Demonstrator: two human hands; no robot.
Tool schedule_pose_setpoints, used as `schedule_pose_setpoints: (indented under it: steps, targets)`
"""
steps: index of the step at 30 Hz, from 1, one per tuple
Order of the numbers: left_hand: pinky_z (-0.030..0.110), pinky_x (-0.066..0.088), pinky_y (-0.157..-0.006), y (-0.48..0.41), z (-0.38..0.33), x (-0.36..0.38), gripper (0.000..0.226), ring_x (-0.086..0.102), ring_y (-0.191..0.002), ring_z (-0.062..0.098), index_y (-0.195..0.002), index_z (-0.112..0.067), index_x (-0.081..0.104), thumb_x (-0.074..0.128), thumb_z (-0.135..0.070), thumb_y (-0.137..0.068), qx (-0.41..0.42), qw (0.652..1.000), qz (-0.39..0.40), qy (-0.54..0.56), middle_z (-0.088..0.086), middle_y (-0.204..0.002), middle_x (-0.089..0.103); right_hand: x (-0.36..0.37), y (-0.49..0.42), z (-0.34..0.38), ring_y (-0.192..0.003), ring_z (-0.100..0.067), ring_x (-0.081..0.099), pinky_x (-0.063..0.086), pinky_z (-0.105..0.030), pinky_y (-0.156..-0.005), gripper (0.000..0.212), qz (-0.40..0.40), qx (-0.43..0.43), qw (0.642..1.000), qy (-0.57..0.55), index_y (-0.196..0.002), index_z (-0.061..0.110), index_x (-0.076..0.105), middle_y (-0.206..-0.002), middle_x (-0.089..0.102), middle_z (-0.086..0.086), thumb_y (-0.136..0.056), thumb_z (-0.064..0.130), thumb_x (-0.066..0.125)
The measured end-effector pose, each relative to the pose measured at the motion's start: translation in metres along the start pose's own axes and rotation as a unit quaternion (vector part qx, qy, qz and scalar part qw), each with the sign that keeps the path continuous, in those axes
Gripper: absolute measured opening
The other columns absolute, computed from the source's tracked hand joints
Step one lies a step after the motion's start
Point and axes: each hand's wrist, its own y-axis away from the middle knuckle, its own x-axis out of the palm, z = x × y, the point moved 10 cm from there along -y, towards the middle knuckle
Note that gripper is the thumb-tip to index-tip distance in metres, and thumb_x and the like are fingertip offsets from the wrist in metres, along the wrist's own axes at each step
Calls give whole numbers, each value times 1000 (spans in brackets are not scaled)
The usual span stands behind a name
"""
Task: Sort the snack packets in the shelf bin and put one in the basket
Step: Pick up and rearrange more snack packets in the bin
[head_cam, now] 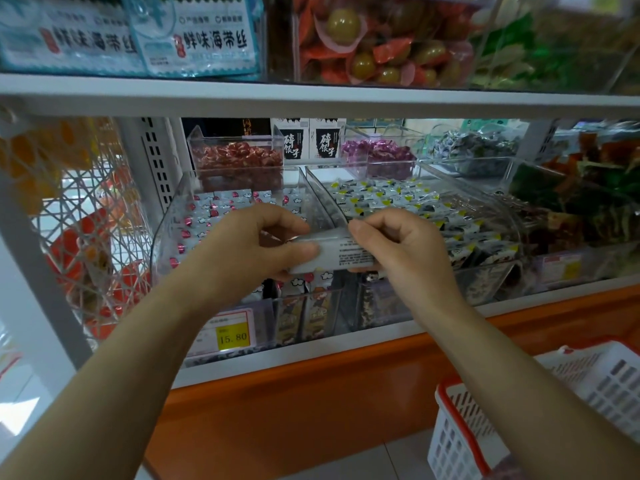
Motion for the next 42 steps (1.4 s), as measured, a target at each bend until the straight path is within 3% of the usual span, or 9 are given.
schedule_pose_setpoints:
  steps: [4,9,15,21,25,29,34,38,42]
  targets:
    - [4,34,-37,3,-3,-2,13,52,-38,-6,-97,-11,64,62,-9,-84,9,1000,4,-15,7,-83,67,6,-7,-19,-66,-18,71,59,-32,-52,15,107,99,985,-95,-74,9,69,-68,71,-1,-87,12,61]
    - [3,35,-40,7,-7,-1,12,53,-44,-9,-94,-15,66,61,-8,-85,36,999,14,-35,1,-79,67,8,-9,-21,-62,-19,71,56,-26,-45,11,172,119,967,-146,-71,11,71,-69,73,-1,-71,20,65]
    - [4,42,-47,2,0,-9,15,61,-57,-6,-84,-29,64,60,-15,-87,33,998,-54,-12,-4,-81,65,4,-13,-24,-66,-17,72,57,-23,-51,19,93,96,980,-148,-76,9,70,-70,73,0,-88,16,57]
    - [12,53,-63,-7,15,-18,11,68,-74,7,-86,-19,67,58,-13,-89,-10,986,-125,106,1,-89,66,16,-10,-8,-108,-14,64,50,-38,-97,55,104,32,993,-37,-127,25,56,-128,61,-6,-76,41,66]
    - [27,58,-69,-11,18,-14,14,68,-78,10,-88,-22,65,52,-22,-94,-12,984,-125,125,1,-90,68,-3,-14,-8,-70,-2,68,56,-17,-68,38,11,22,999,-48,-123,18,60,-98,63,3,-85,18,66]
    - [24,47,-67,-18,17,-27,20,60,-85,21,-105,-17,63,45,-21,-97,16,980,-191,-57,5,-102,66,-23,-16,-17,-67,-11,68,59,-28,-65,26,-76,57,993,-64,-111,17,60,-98,62,-3,-86,19,66]
    - [40,42,-93,-40,27,4,27,51,-107,34,-105,-12,67,42,-18,-97,26,961,-96,-257,10,-111,63,-28,-25,-16,-76,-17,66,55,-17,-62,28,-118,47,991,-45,-108,13,55,-94,51,12,-85,19,69]
    - [40,26,-94,-43,39,19,28,43,-117,30,-105,-24,66,42,-15,-94,11,943,-59,-327,4,-116,63,-18,-33,-10,-90,-25,63,53,-45,-84,28,-100,27,994,16,-105,15,55,-88,57,4,-83,23,70]
    - [38,20,-98,-43,42,20,34,44,-114,25,-97,-30,60,38,-5,-90,-1,949,-33,-314,0,-104,60,-4,-44,0,-77,3,53,40,-10,-70,23,-49,-15,995,88,-101,19,54,-81,52,13,-85,26,68]
